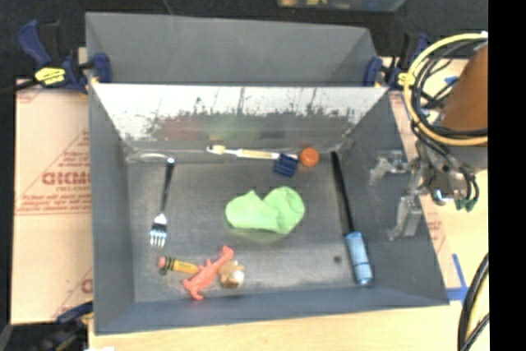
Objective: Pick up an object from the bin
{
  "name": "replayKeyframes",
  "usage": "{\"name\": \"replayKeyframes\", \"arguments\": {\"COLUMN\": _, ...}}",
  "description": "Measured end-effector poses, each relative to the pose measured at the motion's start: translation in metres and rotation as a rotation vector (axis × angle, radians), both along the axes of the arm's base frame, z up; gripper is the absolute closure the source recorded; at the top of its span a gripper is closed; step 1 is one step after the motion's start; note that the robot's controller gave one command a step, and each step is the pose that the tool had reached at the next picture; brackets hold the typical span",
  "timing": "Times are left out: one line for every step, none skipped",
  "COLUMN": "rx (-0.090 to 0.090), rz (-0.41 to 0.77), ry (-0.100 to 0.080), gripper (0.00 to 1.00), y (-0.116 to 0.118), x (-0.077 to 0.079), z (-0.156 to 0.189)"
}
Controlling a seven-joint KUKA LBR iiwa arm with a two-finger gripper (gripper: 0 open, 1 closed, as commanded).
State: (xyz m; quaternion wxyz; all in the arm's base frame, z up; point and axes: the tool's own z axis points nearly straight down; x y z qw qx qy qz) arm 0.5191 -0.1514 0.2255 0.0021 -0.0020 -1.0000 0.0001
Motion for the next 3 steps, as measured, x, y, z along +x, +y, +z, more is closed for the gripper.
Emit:
{"name": "replayKeyframes", "arguments": {"rx": -0.002, "rz": 0.005, "ry": -0.008, "gripper": 0.0, "y": 0.001, "x": 0.002, "z": 0.004}}
{"name": "replayKeyframes", "arguments": {"rx": -0.002, "rz": 0.249, "ry": -0.011, "gripper": 0.0, "y": 0.055, "x": 0.006, "z": -0.08}}
{"name": "replayKeyframes", "arguments": {"rx": -0.007, "rz": 0.434, "ry": -0.016, "gripper": 0.0, "y": 0.101, "x": 0.016, "z": -0.065}}
